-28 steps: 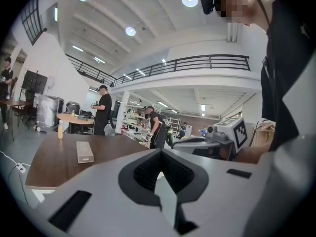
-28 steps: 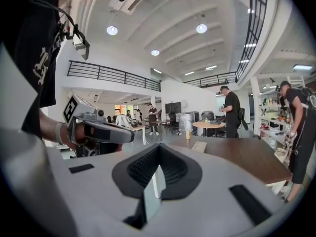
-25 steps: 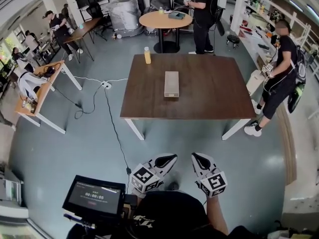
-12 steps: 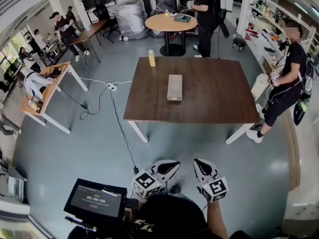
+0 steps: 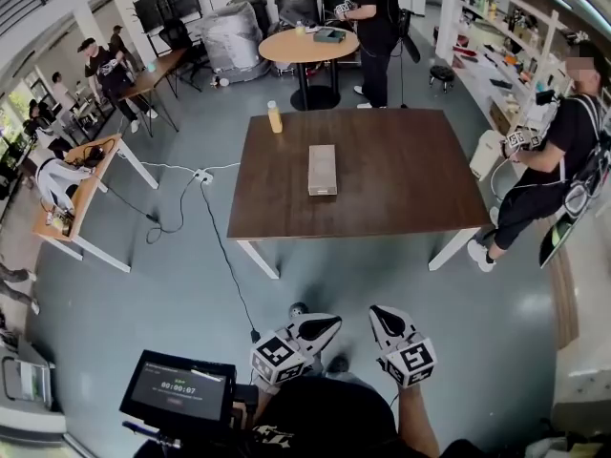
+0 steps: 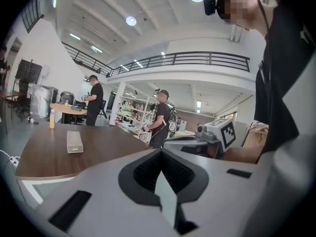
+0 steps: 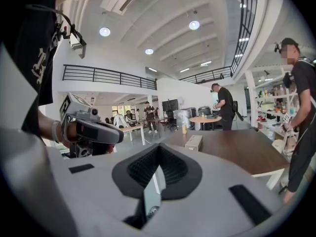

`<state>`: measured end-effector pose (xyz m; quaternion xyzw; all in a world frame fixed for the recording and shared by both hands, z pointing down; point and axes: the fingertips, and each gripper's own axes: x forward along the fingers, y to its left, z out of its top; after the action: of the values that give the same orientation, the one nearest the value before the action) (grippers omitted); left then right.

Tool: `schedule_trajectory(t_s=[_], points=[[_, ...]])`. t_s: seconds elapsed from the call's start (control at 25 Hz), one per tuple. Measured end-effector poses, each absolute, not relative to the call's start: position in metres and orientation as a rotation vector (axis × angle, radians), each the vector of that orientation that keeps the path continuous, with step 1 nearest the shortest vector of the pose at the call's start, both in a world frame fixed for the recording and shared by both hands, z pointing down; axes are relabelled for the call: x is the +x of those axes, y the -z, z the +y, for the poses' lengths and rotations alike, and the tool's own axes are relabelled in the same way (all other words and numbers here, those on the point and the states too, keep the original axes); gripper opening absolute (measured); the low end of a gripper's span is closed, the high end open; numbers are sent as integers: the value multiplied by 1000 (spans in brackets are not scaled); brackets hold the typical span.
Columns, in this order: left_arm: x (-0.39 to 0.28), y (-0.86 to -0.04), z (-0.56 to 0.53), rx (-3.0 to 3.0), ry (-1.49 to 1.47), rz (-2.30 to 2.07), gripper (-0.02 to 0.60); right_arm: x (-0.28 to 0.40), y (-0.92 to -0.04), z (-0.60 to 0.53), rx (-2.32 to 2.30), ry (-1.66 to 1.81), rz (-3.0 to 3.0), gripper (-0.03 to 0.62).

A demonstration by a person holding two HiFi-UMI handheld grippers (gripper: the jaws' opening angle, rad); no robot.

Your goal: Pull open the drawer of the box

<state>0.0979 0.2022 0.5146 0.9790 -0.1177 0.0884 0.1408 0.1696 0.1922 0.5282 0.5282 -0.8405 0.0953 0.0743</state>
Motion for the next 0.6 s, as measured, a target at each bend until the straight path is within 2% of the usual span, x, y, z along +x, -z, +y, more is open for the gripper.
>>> schedule_trajectory(t_s=[0.6], points=[[82, -513, 176, 2791, -194, -424, 5, 153, -529, 172, 1513, -305, -2519, -14]])
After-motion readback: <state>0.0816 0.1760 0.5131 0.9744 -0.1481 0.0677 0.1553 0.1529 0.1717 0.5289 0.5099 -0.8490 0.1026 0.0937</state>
